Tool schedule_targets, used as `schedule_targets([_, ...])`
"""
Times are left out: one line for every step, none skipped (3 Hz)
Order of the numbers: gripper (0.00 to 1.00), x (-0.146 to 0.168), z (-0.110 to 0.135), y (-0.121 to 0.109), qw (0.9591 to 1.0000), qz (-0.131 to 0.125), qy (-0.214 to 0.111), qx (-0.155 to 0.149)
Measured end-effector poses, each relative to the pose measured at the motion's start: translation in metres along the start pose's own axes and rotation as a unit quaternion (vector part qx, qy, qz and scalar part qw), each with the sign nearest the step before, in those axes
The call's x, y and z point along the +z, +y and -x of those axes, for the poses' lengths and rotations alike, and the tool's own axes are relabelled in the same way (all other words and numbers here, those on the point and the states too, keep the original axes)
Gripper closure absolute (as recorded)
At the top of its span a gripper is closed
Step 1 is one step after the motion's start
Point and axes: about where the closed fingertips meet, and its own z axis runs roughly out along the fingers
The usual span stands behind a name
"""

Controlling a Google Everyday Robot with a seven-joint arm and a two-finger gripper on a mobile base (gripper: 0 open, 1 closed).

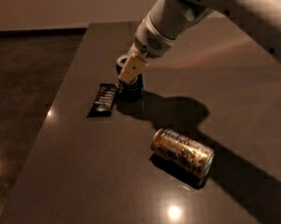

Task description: Move pepsi can near rxbar chocolate

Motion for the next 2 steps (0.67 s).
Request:
schedule_targets([0.12, -0.0041, -0.0037, -0.0016, 1.0000, -0.006, -0.004, 0.002])
schedule_targets([0.00, -0.0027, -0.0033, -0.0009, 1.0000, -0.005, -0.004, 0.001])
